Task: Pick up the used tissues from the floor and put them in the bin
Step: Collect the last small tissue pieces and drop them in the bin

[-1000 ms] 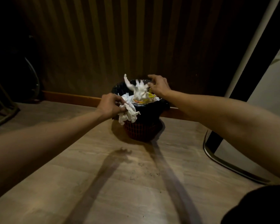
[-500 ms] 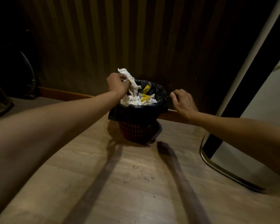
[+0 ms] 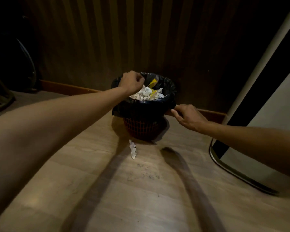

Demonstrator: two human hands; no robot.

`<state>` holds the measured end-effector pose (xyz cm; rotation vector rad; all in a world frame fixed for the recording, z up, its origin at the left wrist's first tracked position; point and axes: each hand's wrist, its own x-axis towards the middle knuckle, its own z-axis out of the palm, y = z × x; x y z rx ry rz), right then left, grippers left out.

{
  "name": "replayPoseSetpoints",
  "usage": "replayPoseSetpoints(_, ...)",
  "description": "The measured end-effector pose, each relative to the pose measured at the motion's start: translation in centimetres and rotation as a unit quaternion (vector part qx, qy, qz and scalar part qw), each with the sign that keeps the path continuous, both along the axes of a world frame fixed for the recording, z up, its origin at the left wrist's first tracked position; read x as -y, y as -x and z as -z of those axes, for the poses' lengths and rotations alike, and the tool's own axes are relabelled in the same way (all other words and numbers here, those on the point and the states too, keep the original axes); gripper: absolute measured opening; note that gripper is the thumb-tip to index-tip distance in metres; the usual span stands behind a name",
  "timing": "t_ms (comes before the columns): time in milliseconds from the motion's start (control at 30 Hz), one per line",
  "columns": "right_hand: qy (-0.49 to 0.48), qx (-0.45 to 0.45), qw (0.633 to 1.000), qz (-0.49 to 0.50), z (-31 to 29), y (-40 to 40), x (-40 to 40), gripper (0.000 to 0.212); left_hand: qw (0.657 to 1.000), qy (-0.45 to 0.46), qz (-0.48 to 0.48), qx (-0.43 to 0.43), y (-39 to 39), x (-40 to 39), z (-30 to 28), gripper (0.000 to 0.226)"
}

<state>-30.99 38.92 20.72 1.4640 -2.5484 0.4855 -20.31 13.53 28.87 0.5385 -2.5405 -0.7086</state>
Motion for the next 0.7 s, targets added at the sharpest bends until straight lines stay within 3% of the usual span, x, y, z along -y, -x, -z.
replayPoseSetpoints(200, -0.117, 0.012, 0.991, -0.063, 4.1, -0.3, -0.1, 0.027, 0.987, 0.157, 0.028, -0.005, -6.9, 0.8, 4.4, 0.027)
replayPoseSetpoints(333, -0.200, 0.044, 0.974, -0.094, 6.5, -0.9, 0.3, 0.036, 0.963, 0.222, 0.100, 0.113, -10.3, 0.7, 10.1, 0.032)
replayPoseSetpoints(433, -0.236, 0.043, 0.964, -0.117, 7.6, -0.8, 0.8, 0.033, 0.943, 0.205, 0.129, 0.229, -10.2, 0.2, 14.4, 0.021)
replayPoseSetpoints(533, -0.272, 0.063, 0.953, -0.121, 7.9, -0.6, 1.3, 0.019, 0.917, 0.183, 0.145, 0.324, -8.5, 0.5, 18.5, 0.036)
replayPoseSetpoints(600, -0.291, 0.068, 0.947, -0.117, 8.2, -0.3, 1.2, 0.009, 0.906, 0.177, 0.153, 0.354, -7.3, 0.7, 21.0, 0.043)
replayPoseSetpoints(700, -0.311, 0.070, 0.942, -0.108, 9.2, 0.4, 1.0, 0.016, 0.903, 0.149, 0.156, 0.371, -6.0, 0.8, 23.9, 0.048)
